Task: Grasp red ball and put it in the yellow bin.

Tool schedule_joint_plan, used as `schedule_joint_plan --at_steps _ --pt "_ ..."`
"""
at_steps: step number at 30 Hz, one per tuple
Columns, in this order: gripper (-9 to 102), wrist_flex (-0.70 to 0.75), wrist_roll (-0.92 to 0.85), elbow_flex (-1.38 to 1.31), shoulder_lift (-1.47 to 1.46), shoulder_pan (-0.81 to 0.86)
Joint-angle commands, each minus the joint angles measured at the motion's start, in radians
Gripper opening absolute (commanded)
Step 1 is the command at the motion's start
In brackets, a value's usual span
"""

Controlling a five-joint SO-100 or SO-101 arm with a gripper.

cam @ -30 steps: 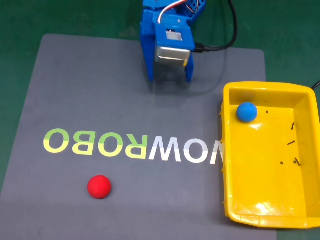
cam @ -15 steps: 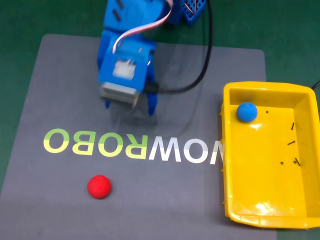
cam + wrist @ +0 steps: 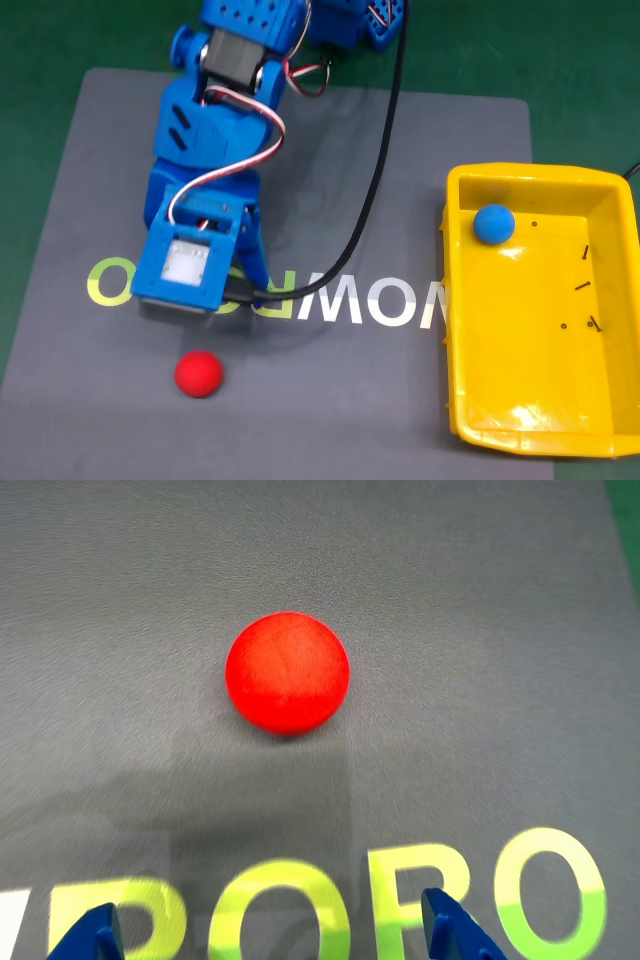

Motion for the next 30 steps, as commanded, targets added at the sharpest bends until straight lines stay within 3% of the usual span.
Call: schedule_joint_plan --at_steps 1,18,30 --pt "35 -0.029 0.025 -0.129 -0.031 0.005" --pt "35 -0.021 0.052 -0.449 -0.311 -0.003" --pt "34 -0.008 0.075 -0.534 -0.413 -0.028"
